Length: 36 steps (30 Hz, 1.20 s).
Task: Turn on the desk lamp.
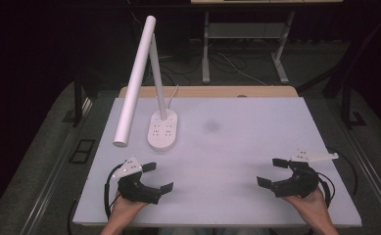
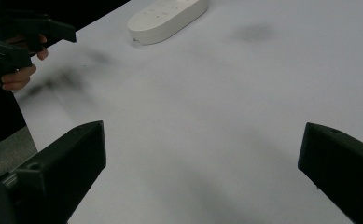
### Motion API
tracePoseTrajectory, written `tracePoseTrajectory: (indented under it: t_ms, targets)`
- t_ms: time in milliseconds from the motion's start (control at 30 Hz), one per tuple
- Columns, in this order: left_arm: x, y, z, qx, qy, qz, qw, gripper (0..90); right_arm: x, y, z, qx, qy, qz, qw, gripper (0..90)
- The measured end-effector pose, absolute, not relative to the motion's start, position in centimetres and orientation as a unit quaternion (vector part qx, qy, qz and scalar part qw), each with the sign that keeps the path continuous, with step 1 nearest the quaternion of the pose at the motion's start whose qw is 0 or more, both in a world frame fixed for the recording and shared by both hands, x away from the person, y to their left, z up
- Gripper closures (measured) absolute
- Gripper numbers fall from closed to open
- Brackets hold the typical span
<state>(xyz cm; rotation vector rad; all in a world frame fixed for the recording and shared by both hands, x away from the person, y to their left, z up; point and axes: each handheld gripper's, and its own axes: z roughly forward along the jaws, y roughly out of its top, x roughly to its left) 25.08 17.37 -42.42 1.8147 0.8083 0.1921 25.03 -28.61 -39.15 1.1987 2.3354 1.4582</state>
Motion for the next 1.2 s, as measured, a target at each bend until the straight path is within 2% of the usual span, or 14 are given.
tracePoseTrajectory:
  t_ms: [1200]
  targets:
    - [25.1, 17.3, -42.5, 0.764, 0.343, 0.081, 0.541, 0.0, 28.7, -24.5, -36.2, 0.35, 0.811, 0.466, 0.057, 0.6]
